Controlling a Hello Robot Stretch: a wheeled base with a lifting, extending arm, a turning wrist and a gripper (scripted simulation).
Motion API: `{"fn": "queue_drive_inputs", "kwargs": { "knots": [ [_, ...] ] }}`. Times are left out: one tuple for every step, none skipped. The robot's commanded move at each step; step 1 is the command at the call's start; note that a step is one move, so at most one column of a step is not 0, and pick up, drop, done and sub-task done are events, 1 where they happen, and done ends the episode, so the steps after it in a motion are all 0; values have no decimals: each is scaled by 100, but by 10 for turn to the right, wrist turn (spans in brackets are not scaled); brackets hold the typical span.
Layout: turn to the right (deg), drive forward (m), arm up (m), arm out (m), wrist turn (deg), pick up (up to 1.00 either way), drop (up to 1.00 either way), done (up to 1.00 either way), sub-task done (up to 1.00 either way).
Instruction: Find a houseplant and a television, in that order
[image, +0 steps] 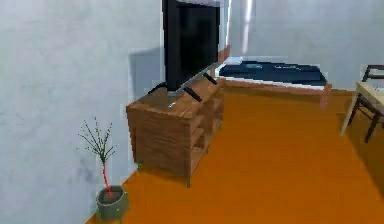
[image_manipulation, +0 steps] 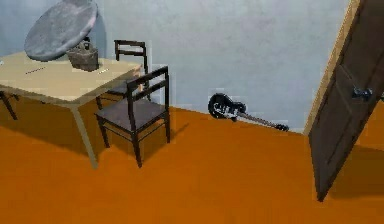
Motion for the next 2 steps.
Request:
{"fn": "queue_drive_inputs", "kwargs": {
  "knots": [
    [0,70,0,0,0,0,0,0,0],
    [0,0,0,0,0,0,0,100,0]
  ]
}}
